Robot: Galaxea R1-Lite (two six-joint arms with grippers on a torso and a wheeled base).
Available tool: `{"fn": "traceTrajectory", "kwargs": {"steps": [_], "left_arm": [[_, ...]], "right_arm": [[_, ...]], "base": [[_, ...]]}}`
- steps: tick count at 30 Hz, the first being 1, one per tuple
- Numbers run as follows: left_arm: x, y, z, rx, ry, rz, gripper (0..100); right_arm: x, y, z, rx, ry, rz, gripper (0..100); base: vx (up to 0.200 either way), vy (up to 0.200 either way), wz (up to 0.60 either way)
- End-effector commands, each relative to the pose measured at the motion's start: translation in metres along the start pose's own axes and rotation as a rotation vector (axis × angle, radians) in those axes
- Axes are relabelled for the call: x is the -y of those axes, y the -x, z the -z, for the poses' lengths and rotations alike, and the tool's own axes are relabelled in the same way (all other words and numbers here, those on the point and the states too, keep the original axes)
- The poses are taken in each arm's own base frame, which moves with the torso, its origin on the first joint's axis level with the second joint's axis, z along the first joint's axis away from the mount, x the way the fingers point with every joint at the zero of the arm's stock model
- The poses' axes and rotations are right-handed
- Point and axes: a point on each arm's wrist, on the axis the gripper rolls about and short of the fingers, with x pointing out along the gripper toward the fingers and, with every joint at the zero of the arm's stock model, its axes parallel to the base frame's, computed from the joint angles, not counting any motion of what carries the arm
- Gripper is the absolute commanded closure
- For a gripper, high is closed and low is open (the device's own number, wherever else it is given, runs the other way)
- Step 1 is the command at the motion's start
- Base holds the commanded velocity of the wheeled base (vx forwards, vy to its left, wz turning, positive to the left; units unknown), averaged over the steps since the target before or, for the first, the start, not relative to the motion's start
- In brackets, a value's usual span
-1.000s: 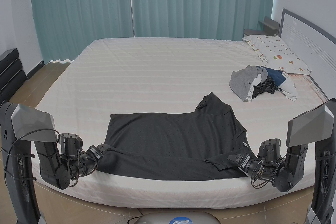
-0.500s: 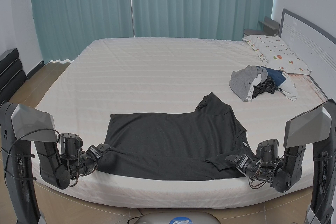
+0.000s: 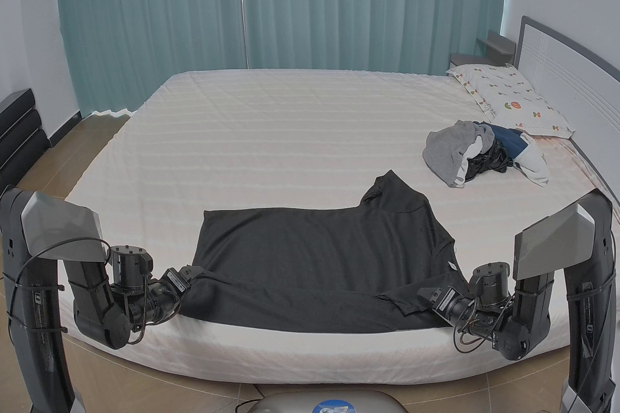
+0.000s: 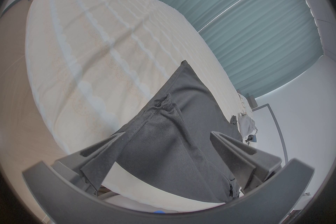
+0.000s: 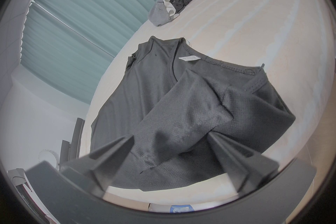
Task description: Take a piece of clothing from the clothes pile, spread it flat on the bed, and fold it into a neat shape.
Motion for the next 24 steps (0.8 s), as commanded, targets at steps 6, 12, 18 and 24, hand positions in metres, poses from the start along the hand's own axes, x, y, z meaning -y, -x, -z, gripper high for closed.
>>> {"fn": "traceTrajectory", "kwargs": {"steps": [6, 12, 18, 24], "left_arm": [[0.000, 0.000, 0.000, -0.001, -0.001, -0.001, 0], [-0.001, 0.000, 0.001, -0.002, -0.001, -0.002, 0], [-0.001, 0.000, 0.001, -0.002, -0.001, -0.002, 0], [-0.001, 0.000, 0.001, -0.002, -0.001, -0.002, 0]], "right_arm": [[0.001, 0.001, 0.002, -0.007, -0.004, 0.005, 100], [-0.011, 0.017, -0.008, 0.022, -0.011, -0.037, 100], [-0.019, 0.032, -0.010, 0.025, -0.018, -0.060, 100], [-0.015, 0.043, -0.004, -0.003, -0.008, -0.038, 100]], "base": [[0.000, 0.000, 0.00], [0.000, 0.000, 0.00], [0.000, 0.000, 0.00], [0.000, 0.000, 0.00]]}}
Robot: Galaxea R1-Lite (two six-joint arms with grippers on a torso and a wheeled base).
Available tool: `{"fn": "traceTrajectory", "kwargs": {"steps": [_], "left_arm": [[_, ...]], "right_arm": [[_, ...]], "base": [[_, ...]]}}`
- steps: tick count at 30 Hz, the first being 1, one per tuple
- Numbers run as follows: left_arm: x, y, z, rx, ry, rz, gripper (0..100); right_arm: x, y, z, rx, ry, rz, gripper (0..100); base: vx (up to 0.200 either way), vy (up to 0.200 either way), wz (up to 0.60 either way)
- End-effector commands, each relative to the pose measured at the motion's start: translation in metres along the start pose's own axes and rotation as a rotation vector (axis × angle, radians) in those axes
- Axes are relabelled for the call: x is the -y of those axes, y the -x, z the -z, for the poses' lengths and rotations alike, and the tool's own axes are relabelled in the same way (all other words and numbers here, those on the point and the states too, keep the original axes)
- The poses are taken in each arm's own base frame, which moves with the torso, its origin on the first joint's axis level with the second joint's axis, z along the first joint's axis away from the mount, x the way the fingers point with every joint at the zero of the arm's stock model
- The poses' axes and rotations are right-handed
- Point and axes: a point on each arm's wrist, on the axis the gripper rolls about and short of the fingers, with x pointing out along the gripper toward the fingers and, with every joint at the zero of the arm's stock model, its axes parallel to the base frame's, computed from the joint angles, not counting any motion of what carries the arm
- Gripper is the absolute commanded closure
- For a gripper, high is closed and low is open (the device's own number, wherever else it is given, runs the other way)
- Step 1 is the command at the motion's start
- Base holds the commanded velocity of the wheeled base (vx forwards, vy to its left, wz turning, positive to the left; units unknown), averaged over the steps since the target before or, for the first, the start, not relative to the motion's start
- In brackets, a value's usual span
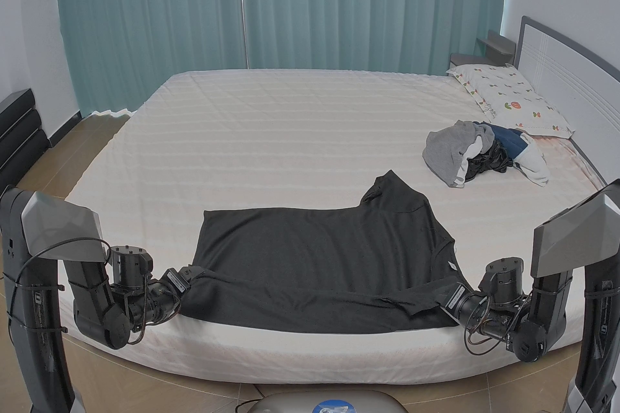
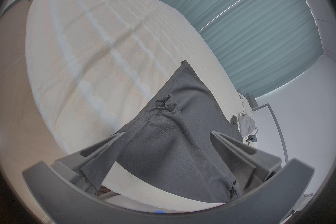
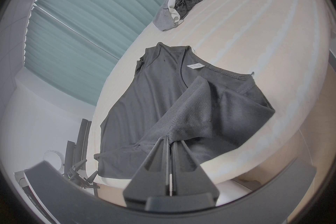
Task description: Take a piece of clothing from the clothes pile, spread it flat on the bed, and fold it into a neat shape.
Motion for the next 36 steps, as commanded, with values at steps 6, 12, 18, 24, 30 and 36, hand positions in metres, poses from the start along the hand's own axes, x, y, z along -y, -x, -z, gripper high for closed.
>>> {"fn": "traceTrajectory", "kwargs": {"steps": [6, 12, 18, 24, 30, 36], "left_arm": [[0.000, 0.000, 0.000, 0.000, 0.002, 0.000, 0], [0.000, 0.000, 0.000, 0.000, 0.002, 0.000, 0], [0.000, 0.000, 0.000, 0.000, 0.002, 0.000, 0], [0.001, -0.001, -0.002, 0.006, 0.005, 0.009, 0], [0.001, -0.002, -0.007, 0.023, 0.026, 0.014, 0], [0.005, 0.001, -0.018, 0.062, 0.057, 0.034, 0]], "right_arm": [[0.001, 0.015, 0.007, -0.038, 0.020, 0.008, 100], [0.009, 0.017, 0.013, -0.078, 0.050, 0.052, 0], [0.007, 0.022, 0.009, -0.062, 0.081, 0.035, 0], [0.005, 0.021, -0.015, 0.028, 0.088, 0.012, 0], [0.015, 0.003, -0.035, 0.067, 0.049, 0.003, 0], [0.016, -0.007, -0.048, 0.055, 0.034, -0.052, 0]], "base": [[0.000, 0.000, 0.00], [0.000, 0.000, 0.00], [0.000, 0.000, 0.00], [0.000, 0.000, 0.00], [0.000, 0.000, 0.00], [0.000, 0.000, 0.00]]}}
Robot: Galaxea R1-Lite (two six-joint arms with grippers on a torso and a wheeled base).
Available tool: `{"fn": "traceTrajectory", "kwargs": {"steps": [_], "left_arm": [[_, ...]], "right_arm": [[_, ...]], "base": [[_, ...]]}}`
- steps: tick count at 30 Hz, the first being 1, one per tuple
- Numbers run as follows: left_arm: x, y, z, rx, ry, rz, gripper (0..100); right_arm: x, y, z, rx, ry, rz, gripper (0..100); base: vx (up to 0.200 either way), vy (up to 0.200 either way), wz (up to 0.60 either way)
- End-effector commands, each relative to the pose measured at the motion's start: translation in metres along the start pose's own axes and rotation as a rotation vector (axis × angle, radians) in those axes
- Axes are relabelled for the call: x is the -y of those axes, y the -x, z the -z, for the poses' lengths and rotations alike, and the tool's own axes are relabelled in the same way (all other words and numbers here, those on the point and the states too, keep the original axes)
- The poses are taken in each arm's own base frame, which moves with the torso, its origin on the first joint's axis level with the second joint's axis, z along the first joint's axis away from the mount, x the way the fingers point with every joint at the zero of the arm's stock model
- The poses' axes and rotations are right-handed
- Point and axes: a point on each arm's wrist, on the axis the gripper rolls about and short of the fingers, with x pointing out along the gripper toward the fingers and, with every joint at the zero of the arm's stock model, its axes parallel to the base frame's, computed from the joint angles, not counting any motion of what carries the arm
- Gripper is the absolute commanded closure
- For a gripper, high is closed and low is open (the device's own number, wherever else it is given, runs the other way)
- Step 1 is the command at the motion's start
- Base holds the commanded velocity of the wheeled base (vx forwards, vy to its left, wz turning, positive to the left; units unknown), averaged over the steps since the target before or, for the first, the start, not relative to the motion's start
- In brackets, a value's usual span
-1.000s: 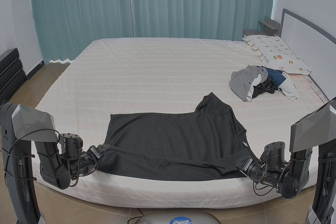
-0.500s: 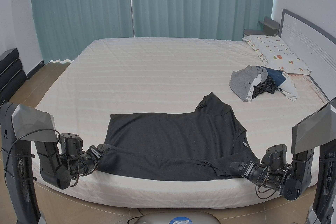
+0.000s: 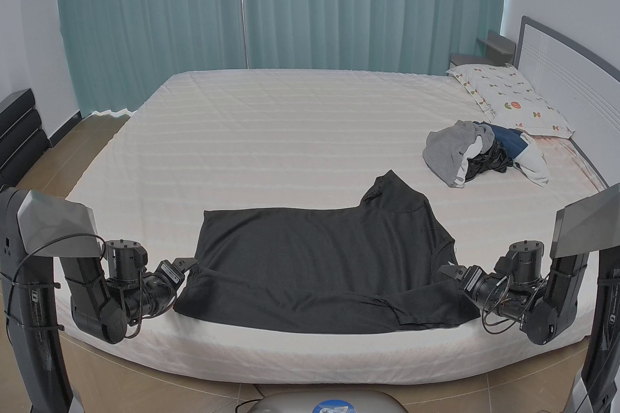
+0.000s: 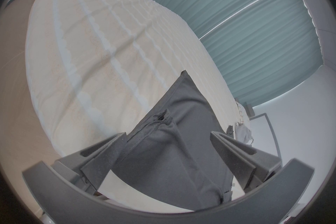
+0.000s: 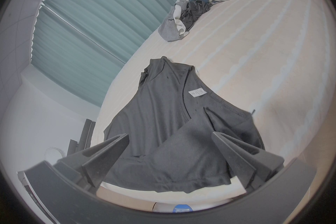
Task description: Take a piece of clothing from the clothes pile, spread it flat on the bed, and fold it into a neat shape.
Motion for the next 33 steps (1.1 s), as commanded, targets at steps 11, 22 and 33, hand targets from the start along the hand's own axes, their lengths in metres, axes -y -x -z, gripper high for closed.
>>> {"fn": "traceTrajectory", "kwargs": {"steps": [11, 22, 33], "left_arm": [[0.009, 0.011, -0.009, -0.021, 0.064, 0.072, 0], [-0.001, -0.002, -0.003, -0.024, -0.093, 0.035, 0], [0.007, 0.005, -0.012, 0.056, -0.096, 0.025, 0]], "right_arm": [[0.020, -0.011, -0.001, -0.005, -0.045, 0.005, 0], [0.024, -0.013, 0.004, -0.019, -0.047, 0.011, 0], [0.022, -0.009, 0.008, -0.019, -0.039, -0.001, 0]], "base": [[0.109, -0.109, 0.00], [0.000, 0.000, 0.00], [0.000, 0.000, 0.00]]}}
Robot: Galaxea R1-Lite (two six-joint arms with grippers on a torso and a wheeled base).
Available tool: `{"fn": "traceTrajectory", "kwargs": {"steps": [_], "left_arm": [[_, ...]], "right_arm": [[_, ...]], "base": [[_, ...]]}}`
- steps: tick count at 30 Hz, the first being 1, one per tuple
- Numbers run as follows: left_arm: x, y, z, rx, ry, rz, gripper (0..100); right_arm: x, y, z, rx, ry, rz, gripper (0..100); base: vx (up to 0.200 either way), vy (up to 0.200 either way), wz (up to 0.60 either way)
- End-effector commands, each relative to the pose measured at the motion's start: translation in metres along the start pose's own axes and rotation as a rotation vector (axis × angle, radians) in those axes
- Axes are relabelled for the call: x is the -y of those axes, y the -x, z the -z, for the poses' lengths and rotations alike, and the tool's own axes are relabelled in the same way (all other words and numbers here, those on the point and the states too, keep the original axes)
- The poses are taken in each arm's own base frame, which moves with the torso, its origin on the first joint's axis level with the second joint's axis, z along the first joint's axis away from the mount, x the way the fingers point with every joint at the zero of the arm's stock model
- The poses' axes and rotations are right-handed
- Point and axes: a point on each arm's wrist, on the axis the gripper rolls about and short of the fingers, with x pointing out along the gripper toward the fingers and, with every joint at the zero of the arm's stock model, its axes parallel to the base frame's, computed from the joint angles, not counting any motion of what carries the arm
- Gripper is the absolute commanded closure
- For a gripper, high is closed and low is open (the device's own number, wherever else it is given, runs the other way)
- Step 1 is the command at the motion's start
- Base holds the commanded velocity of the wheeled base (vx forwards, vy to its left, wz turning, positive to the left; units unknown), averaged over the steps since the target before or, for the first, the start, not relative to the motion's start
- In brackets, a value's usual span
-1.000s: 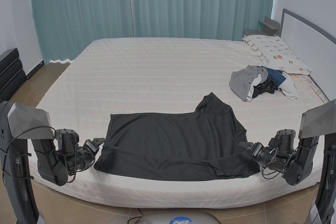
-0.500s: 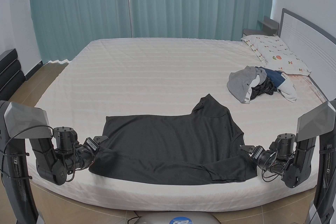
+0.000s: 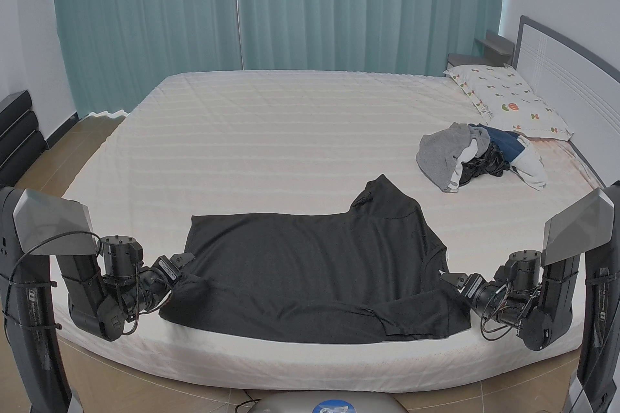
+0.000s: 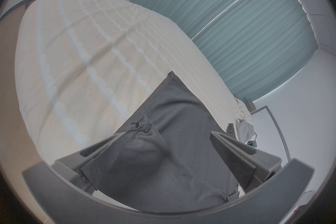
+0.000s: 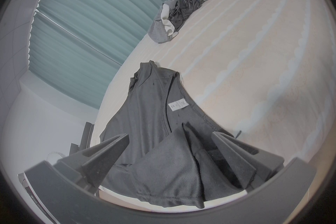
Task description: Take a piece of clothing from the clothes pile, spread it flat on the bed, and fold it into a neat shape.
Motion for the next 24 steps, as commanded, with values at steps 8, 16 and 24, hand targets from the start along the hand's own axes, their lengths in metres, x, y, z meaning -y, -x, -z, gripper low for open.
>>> {"fn": "traceTrajectory", "kwargs": {"steps": [8, 16, 24], "left_arm": [[0.001, 0.008, -0.008, 0.023, 0.030, 0.008, 0], [0.000, 0.006, -0.008, 0.024, 0.035, 0.003, 0], [-0.004, 0.005, -0.005, 0.015, 0.040, -0.009, 0]], "right_arm": [[-0.002, 0.005, 0.000, 0.004, 0.002, -0.003, 0], [-0.006, 0.008, -0.005, 0.024, 0.003, -0.016, 0], [-0.005, 0.008, -0.005, 0.025, 0.005, -0.015, 0]], "base": [[0.000, 0.000, 0.00], [0.000, 0.150, 0.00], [0.000, 0.000, 0.00]]}}
